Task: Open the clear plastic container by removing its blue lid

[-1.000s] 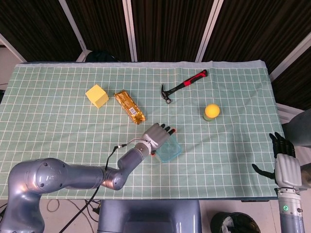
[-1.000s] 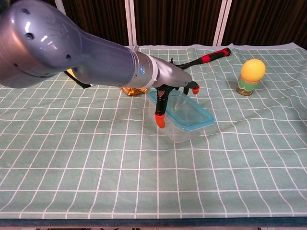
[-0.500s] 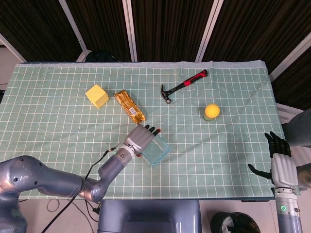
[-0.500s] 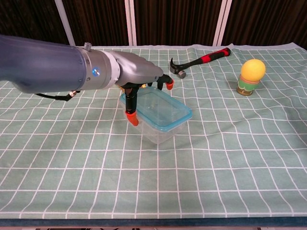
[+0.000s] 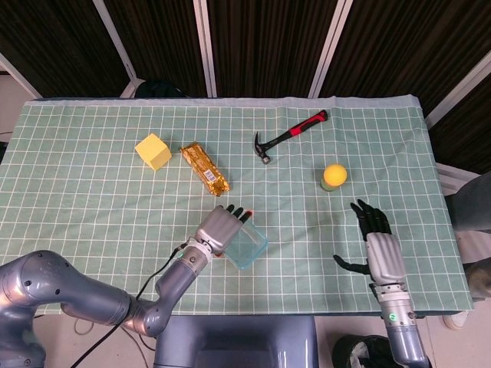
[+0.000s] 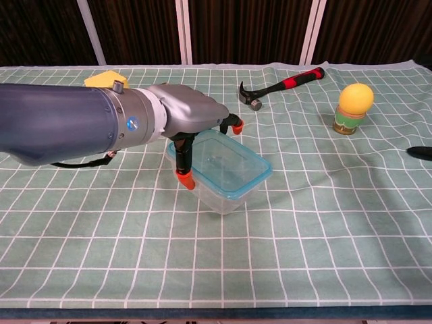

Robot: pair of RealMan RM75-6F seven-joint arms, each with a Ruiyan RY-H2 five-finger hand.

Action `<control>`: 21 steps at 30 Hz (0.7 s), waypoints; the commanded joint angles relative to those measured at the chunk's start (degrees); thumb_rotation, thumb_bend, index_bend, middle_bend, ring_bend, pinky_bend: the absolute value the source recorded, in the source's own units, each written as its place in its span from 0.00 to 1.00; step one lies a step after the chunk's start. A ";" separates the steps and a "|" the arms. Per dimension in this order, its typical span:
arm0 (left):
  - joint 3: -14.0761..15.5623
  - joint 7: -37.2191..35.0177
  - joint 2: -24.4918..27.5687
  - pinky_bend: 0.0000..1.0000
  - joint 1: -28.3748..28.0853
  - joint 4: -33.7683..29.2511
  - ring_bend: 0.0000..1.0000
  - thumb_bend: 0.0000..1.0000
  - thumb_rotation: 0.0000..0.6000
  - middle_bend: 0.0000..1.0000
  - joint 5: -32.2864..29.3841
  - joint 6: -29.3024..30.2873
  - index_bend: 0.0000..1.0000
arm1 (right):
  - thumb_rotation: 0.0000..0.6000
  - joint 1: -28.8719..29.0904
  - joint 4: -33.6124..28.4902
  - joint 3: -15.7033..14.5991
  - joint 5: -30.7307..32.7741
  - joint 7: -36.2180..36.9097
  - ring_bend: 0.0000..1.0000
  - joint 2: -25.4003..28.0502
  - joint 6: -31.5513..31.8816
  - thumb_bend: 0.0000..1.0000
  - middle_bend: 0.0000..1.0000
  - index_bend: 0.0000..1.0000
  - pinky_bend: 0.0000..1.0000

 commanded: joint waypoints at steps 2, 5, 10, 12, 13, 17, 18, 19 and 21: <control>-1.31 1.38 -1.26 0.44 0.50 0.06 0.25 0.06 1.00 0.26 -0.82 1.81 0.13 | 1.00 2.82 -2.65 0.15 0.84 -4.39 0.00 -4.76 -2.18 0.24 0.00 0.00 0.00; -2.61 2.08 -2.34 0.44 1.06 0.33 0.25 0.07 1.00 0.27 -1.74 3.46 0.14 | 1.00 3.93 -2.74 0.44 2.47 -7.12 0.00 -7.79 -2.62 0.24 0.00 0.00 0.00; -4.31 3.76 -3.44 0.44 1.77 0.68 0.25 0.07 1.00 0.26 -3.02 4.42 0.14 | 1.00 4.67 -2.23 0.63 5.56 -9.79 0.00 -11.35 -2.46 0.24 0.00 0.00 0.00; -4.63 4.20 -3.54 0.44 1.97 0.86 0.25 0.07 1.00 0.27 -3.11 4.14 0.14 | 1.00 4.60 -2.08 0.32 6.20 -10.19 0.00 -12.05 -2.22 0.24 0.00 0.00 0.00; -4.84 4.45 -3.64 0.44 2.08 1.01 0.25 0.07 1.00 0.27 -3.18 4.02 0.14 | 1.00 4.41 -2.10 0.02 6.57 -10.23 0.00 -12.45 -2.00 0.24 0.00 0.00 0.00; -5.75 5.10 -4.24 0.44 2.53 1.44 0.26 0.07 1.00 0.27 -3.68 3.68 0.14 | 1.00 3.70 -2.38 -1.09 7.63 -10.16 0.00 -14.07 -1.15 0.24 0.00 0.00 0.00; -5.97 5.32 -4.43 0.44 2.63 1.47 0.26 0.07 1.00 0.27 -3.83 3.67 0.14 | 1.00 3.58 -2.37 -1.38 7.75 -10.25 0.00 -14.55 -0.94 0.24 0.00 0.00 0.00; -6.14 5.60 -4.62 0.44 2.71 1.52 0.26 0.07 1.00 0.27 -3.83 3.75 0.14 | 1.00 3.50 -2.34 -1.74 7.82 -10.40 0.00 -15.06 -0.83 0.24 0.00 0.00 0.00; -6.48 5.95 -4.99 0.44 2.91 1.52 0.26 0.07 1.00 0.27 -3.70 3.83 0.15 | 1.00 3.41 -2.13 -2.28 8.08 -10.89 0.00 -16.10 -0.63 0.24 0.00 0.00 0.00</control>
